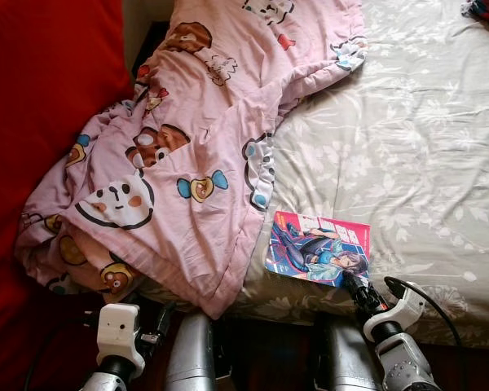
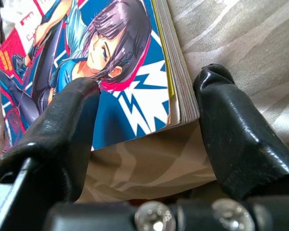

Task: Clean up the room

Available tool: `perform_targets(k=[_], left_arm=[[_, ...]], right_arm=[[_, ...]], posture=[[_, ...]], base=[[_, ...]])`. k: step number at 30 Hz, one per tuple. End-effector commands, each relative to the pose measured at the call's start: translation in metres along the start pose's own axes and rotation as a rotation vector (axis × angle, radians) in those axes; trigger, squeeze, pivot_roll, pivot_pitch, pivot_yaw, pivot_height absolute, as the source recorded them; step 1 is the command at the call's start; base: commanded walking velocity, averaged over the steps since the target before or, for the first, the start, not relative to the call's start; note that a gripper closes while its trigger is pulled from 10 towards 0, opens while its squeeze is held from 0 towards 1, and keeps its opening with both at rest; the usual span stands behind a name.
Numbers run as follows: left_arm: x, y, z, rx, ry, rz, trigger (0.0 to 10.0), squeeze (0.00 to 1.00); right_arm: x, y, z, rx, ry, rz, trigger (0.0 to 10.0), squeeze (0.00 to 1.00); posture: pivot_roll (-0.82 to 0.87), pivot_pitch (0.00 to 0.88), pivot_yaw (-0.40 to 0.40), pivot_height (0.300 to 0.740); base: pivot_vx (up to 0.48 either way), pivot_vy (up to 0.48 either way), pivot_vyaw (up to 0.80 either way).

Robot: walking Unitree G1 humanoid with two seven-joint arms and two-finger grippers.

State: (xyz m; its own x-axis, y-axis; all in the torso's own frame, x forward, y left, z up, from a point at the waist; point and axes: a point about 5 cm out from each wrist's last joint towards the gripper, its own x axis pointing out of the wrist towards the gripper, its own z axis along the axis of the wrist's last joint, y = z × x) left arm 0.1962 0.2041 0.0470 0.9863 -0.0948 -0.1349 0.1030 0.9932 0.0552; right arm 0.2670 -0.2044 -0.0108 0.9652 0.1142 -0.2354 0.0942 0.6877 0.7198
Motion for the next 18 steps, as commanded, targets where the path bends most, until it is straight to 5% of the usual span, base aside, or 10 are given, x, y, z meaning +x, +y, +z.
perform_targets(k=[1, 6, 18], left_arm=[[-0.008, 0.004, -0.006, 0.018, 0.04, 0.003, 10.0, 0.0], [-0.009, 0.001, -0.003, 0.049, 0.036, -0.028, 10.0, 0.0], [-0.014, 0.0, -0.003, 0.077, 0.047, -0.049, 10.0, 0.0]], right_arm=[[-0.009, -0.004, -0.024, 0.088, 0.068, -0.01, 10.0, 0.0], [-0.012, -0.002, -0.031, 0.207, 0.054, 0.03, 10.0, 0.0], [-0.019, 0.001, -0.05, 0.246, 0.138, 0.072, 10.0, 0.0]], posture=[[0.1, 0.336, 0.134, 0.607], [0.11, 0.339, 0.137, 0.607], [0.12, 0.348, 0.144, 0.607]], base=[[0.0, 0.0, 0.0], [0.0, 0.0, 0.0], [0.0, 0.0, 0.0]])
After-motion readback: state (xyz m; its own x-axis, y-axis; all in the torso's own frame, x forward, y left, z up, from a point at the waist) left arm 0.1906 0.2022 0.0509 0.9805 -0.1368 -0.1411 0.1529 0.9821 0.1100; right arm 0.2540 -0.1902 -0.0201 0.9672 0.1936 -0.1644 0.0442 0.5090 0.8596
